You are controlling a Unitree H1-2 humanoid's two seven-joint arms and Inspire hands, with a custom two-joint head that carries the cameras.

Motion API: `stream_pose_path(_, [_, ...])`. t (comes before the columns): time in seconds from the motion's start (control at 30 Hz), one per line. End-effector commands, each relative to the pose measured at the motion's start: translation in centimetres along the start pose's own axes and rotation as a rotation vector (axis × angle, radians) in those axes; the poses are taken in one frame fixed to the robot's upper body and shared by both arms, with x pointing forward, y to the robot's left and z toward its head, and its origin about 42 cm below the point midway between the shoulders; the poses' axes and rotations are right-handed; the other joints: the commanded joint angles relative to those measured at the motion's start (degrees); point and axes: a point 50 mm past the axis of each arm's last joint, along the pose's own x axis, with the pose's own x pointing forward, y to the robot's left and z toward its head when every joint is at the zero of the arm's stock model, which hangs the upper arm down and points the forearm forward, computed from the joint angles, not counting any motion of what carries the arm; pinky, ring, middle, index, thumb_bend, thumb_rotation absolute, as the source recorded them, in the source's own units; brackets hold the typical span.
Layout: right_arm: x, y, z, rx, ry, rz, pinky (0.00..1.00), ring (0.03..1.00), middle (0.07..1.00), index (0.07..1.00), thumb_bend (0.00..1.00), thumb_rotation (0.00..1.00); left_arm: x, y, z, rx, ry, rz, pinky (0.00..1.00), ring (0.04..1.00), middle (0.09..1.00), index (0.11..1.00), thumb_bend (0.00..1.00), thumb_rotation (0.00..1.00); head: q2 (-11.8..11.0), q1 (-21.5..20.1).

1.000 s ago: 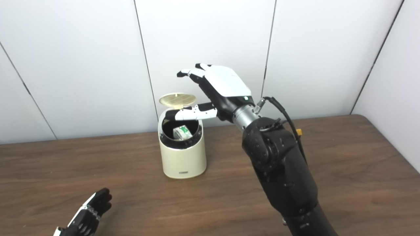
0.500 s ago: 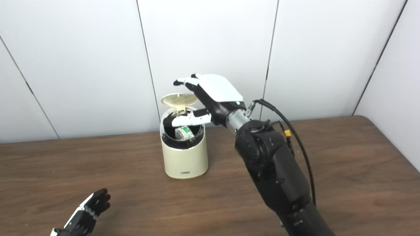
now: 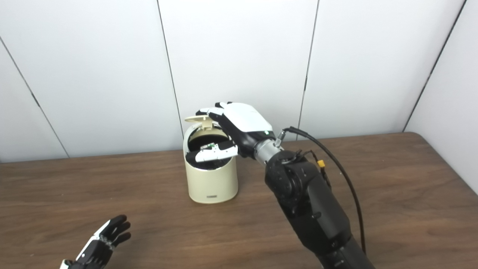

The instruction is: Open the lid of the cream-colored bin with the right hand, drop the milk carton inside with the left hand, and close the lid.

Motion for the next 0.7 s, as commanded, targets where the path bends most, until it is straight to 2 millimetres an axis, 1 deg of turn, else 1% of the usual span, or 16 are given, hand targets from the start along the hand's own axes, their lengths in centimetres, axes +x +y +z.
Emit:
stream_pose_path(0.0, [-0.4, -1.4, 0.6, -0.028, -0.049, -0.043, 1.0, 0.954, 0.872, 0.839, 0.78, 0.83, -1.2, -1.6, -0.8, -0.031, 0.033, 0.022, 0.85, 0.885, 0.916, 0.924, 0.61, 0.9, 0.34, 0.02])
stream_pose_path(0.07, [-1.1, -1.1, 0.5, -0.019, -0.049, -0.03, 1.0, 0.955, 0.867, 0.84, 0.78, 0.84, -1.1, -1.8, -0.7, -0.027, 0.029, 0.025, 0.84, 0.881, 0.913, 0.922, 0.6, 0.9, 0.67, 0.19])
stream_pose_path(0.27, [-2.7, 0.3, -0.1, 0.002, -0.055, -0.024, 1.0, 0.928, 0.826, 0.812, 0.78, 0.83, -0.8, -2.3, -0.7, -0.023, 0.024, 0.054, 0.8, 0.851, 0.885, 0.897, 0.57, 0.88, 0.93, 0.48])
stream_pose_path(0.33, [-2.9, 0.5, -0.3, 0.0, -0.053, -0.02, 1.0, 0.921, 0.818, 0.805, 0.77, 0.83, -0.8, -2.6, -0.5, -0.023, 0.019, 0.059, 0.79, 0.847, 0.881, 0.892, 0.57, 0.88, 1.49, 0.58])
stream_pose_path(0.47, [-3.3, 0.7, -0.3, -0.005, -0.035, 0.005, 0.99, 0.9, 0.789, 0.782, 0.77, 0.81, -0.4, -3.1, 0.0, -0.031, -0.001, 0.091, 0.76, 0.825, 0.861, 0.871, 0.55, 0.86, 2.46, 1.13])
stream_pose_path(0.57, [-3.4, 1.2, -0.5, -0.005, -0.019, 0.038, 1.0, 0.904, 0.794, 0.778, 0.75, 0.77, -0.2, -3.6, 0.2, -0.042, -0.012, 0.116, 0.73, 0.795, 0.833, 0.841, 0.53, 0.83, 2.65, 1.6])
stream_pose_path(0.67, [-3.4, 2.0, -0.5, -0.005, -0.011, 0.071, 0.99, 0.906, 0.811, 0.783, 0.75, 0.75, 0.0, -3.8, 0.4, -0.045, -0.02, 0.115, 0.73, 0.793, 0.828, 0.836, 0.53, 0.82, 2.98, 1.65])
